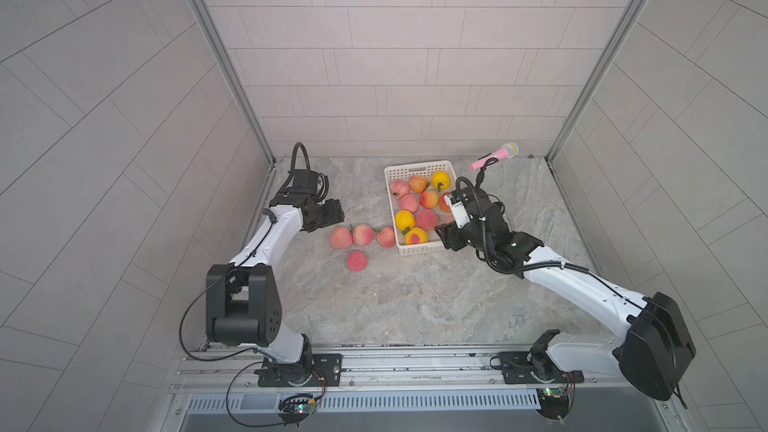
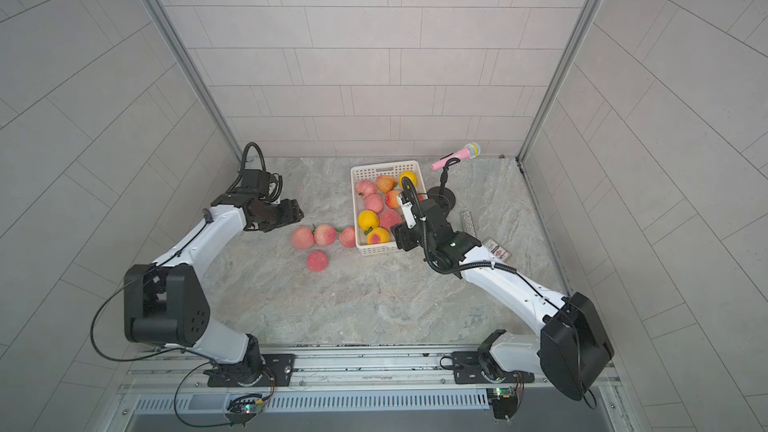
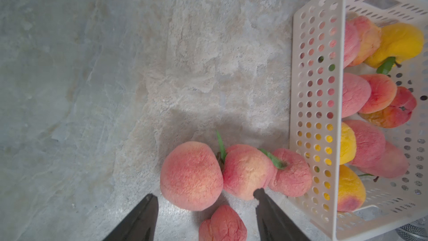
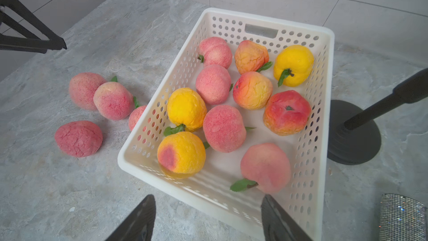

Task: Put the peaches into the basket
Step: Pick up the peach from the center of the board.

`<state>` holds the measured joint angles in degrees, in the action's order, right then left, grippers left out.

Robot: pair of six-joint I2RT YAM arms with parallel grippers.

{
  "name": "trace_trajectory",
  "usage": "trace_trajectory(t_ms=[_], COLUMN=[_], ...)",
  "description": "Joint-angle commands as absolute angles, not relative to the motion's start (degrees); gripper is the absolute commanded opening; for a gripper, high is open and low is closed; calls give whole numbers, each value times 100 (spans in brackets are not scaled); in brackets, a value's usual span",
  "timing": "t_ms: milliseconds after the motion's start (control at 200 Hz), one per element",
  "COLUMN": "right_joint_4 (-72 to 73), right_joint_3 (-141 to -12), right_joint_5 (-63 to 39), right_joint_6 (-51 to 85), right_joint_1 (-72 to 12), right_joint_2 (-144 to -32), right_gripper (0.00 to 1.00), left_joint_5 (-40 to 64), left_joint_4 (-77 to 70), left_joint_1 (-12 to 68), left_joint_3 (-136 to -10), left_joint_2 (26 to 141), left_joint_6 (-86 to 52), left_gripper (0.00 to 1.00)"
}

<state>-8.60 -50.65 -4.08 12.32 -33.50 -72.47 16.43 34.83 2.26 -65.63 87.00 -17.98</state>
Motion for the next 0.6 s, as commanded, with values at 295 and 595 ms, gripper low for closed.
trace_trajectory(t_ms=[295,595], right_joint_4=[-588,-581], right_joint_3=[-4985,-4975], right_joint_5=[-738,-755], right_joint_6=[1372,1345], right_joint_1=[-3370,-3371], right_joint_2=[-7266,-7273], right_gripper=[73,73], left_joint_5=[1114,1102], left_joint_4=[3383,3174], left_joint_1=[474,603], left_joint_3=[-6017,-5994], left_joint_2=[9064,9462], left_joint_6=[-2032,-2093], left_gripper=[80,83])
